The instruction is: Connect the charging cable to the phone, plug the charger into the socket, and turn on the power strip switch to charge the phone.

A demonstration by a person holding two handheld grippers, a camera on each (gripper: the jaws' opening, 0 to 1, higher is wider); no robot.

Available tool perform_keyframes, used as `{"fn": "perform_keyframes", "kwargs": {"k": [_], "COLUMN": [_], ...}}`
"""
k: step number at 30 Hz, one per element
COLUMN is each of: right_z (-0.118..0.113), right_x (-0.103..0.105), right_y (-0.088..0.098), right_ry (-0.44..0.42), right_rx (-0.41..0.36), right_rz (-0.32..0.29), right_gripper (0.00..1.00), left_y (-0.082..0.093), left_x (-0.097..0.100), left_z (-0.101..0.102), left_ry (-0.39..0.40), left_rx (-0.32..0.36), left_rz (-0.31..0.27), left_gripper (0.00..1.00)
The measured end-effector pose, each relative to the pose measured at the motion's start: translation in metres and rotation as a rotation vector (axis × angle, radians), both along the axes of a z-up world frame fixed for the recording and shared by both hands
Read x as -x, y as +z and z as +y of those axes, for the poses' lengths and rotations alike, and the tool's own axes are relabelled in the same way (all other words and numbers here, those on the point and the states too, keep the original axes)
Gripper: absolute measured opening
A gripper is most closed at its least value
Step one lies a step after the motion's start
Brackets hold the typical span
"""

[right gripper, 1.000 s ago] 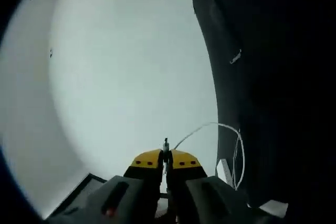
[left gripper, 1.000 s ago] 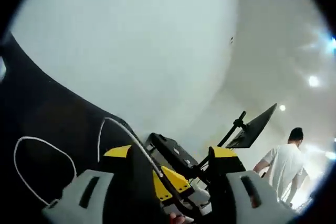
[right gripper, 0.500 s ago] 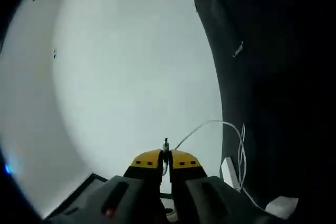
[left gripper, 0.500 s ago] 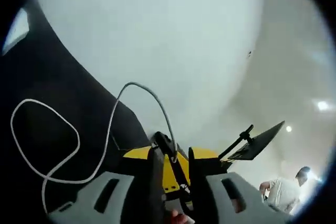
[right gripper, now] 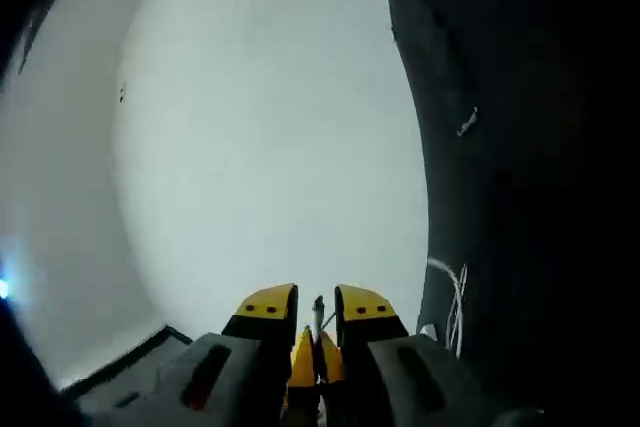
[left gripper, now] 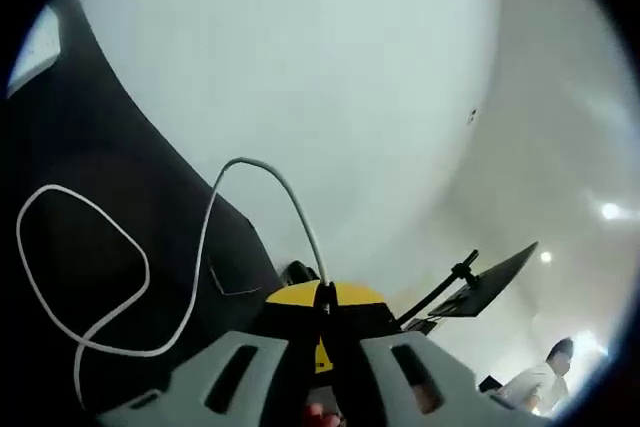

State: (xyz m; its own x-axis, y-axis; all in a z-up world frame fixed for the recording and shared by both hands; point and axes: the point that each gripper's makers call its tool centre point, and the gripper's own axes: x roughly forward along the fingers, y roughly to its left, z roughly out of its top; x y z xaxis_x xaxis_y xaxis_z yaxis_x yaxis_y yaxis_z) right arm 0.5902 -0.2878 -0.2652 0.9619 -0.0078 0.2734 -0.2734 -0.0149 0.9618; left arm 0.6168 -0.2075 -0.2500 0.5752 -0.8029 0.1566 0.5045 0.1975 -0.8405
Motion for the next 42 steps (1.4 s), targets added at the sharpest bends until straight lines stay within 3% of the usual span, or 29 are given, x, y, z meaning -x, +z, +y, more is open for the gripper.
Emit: {"fn": "perform_keyframes", "kwargs": {"k": [3,4,7,9,10,12,14,19,24,29,31,35,37,42], "right_z": [-0.049,-0.064,-0.117,-0.142,-0.150,-0.166,-0.176,-0.206,-0.220,-0.234,-0.237,-0.244,-0.248,-0.249], "right_x": [0.006,0.007,0.003,-0.004,-0.008,-0.016,-0.029,-0.063,-0.094,-0.120,-0.124,-0.133,-0.138,-0.138], "right_y": [-0.001,0.001,0.011,0.013,0.014,0.013,0.011,-0.011,-0.032,-0.053,-0.057,-0.061,-0.067,-0.074], "right_ry": [-0.145,-0.168,-0.252,-0.258,-0.261,-0.248,-0.202,-0.189,-0.147,-0.117,-0.124,-0.134,-0.126,-0.101], "right_rx": [0.182,0.202,0.385,0.502,0.546,0.607,0.679,0.897,0.953,0.916,0.904,0.879,0.871,0.836], "right_rz": [0.025,0.020,0.010,0.021,0.021,0.031,0.015,0.072,0.096,0.113,0.111,0.112,0.144,0.192], "right_gripper": [0.16,0.17,0.29,0.31,0.31,0.32,0.31,0.29,0.30,0.30,0.29,0.29,0.29,0.28], "left_y": [-0.007,-0.010,-0.024,-0.028,-0.034,-0.038,-0.042,-0.058,-0.069,-0.080,-0.084,-0.085,-0.087,-0.108], "left_x": [-0.010,-0.013,-0.028,-0.034,-0.038,-0.047,-0.054,-0.068,-0.083,-0.091,-0.096,-0.104,-0.106,-0.112], "left_z": [-0.001,-0.002,-0.007,-0.011,-0.015,-0.021,-0.027,-0.048,-0.069,-0.092,-0.096,-0.105,-0.108,-0.112], "left_ry": [0.015,0.024,0.081,0.099,0.102,0.128,0.130,0.109,0.124,0.096,0.090,0.079,0.072,0.065], "left_rx": [-0.009,-0.025,-0.107,-0.140,-0.204,-0.233,-0.251,-0.310,-0.356,-0.419,-0.398,-0.407,-0.407,-0.479], "left_rz": [0.024,0.029,0.006,-0.026,-0.065,-0.095,-0.096,-0.132,-0.178,-0.219,-0.194,-0.229,-0.238,-0.236], "left_gripper": [0.00,0.00,0.00,0.00,0.00,0.00,0.00,0.00,0.00,0.00,0.00,0.00,0.00,0.00]}}
